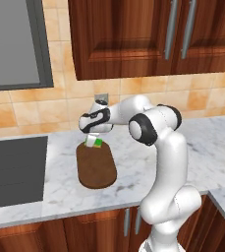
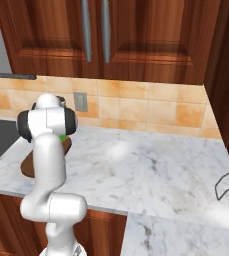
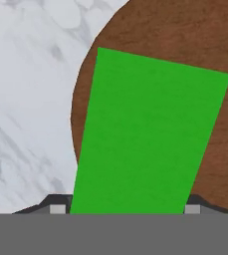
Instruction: Pick up the sponge from the counter and clean the cutting board by briefly scrubbing or pressing down on the cutting board. Once finished, release the sponge.
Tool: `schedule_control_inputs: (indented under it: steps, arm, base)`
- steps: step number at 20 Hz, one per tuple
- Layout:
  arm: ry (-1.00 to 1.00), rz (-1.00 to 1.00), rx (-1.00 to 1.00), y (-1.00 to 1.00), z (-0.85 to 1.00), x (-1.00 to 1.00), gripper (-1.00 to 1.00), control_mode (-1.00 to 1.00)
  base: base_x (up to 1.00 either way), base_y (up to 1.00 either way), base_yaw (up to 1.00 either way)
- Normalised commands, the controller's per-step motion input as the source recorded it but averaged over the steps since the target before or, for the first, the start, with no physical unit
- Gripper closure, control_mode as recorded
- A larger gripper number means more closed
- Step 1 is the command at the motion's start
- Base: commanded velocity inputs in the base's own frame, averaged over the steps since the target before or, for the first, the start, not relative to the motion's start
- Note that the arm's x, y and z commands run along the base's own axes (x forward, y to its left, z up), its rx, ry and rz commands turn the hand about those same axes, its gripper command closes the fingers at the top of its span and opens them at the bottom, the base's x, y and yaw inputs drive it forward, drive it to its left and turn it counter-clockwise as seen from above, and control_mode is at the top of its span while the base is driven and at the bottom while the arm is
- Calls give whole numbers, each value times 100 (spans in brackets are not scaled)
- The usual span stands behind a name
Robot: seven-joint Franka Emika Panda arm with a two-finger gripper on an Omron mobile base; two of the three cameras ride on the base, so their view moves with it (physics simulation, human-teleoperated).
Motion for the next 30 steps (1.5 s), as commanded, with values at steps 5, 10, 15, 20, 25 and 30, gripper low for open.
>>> schedule_control_inputs:
  steps: [5, 10, 15, 20, 25, 30]
  arm:
    - [0, -13, 3, -26, -60, -51, 100, -100]
    - [9, -15, 5, -65, -39, -15, 100, -100]
    - [6, -16, 6, -57, -35, -52, 100, -100]
    - [2, -19, 8, -20, -39, -94, 100, -100]
    - [7, -8, 6, 1, -40, -87, 100, -100]
    - [2, 0, 4, 22, -38, -99, 100, -100]
  base:
    - [0, 0, 0]
    - [0, 0, 0]
    - [0, 0, 0]
    - [0, 0, 0]
    - [0, 0, 0]
    - [0, 0, 0]
